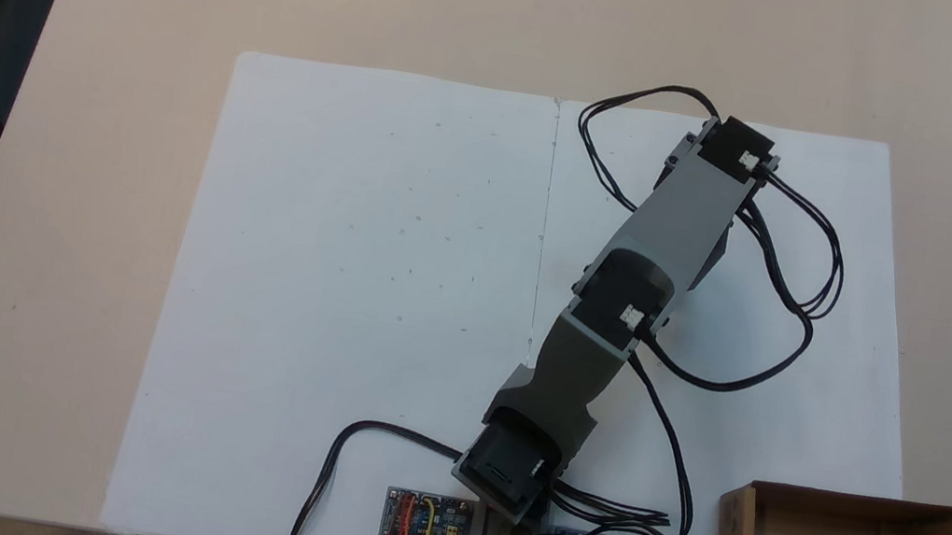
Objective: Grasp a green dice and put it in the bin.
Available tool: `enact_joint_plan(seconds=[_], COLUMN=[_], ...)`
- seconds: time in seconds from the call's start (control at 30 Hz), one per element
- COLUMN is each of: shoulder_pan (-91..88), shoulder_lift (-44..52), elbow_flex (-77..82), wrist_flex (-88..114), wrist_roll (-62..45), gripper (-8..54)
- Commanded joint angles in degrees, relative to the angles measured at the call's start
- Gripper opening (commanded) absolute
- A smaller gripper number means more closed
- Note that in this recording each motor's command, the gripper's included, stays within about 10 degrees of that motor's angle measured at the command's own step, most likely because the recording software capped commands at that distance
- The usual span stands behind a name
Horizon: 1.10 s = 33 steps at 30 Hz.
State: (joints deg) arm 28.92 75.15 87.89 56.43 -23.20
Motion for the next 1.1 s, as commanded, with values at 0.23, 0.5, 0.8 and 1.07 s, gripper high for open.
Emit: enact_joint_plan(seconds=[0.23, 0.5, 0.8, 1.07], shoulder_pan=[0.3, 0.3, 0.0, 0.0], shoulder_lift=[-0.5, -2.7, -4.0, -5.2], elbow_flex=[-0.4, -0.4, -0.4, -0.4], wrist_flex=[-3.5, -7.2, -8.2, -10.6], wrist_roll=[-4.7, -5.3, -5.3, -8.3], gripper=[45.4, 44.7, 44.0, 43.4])
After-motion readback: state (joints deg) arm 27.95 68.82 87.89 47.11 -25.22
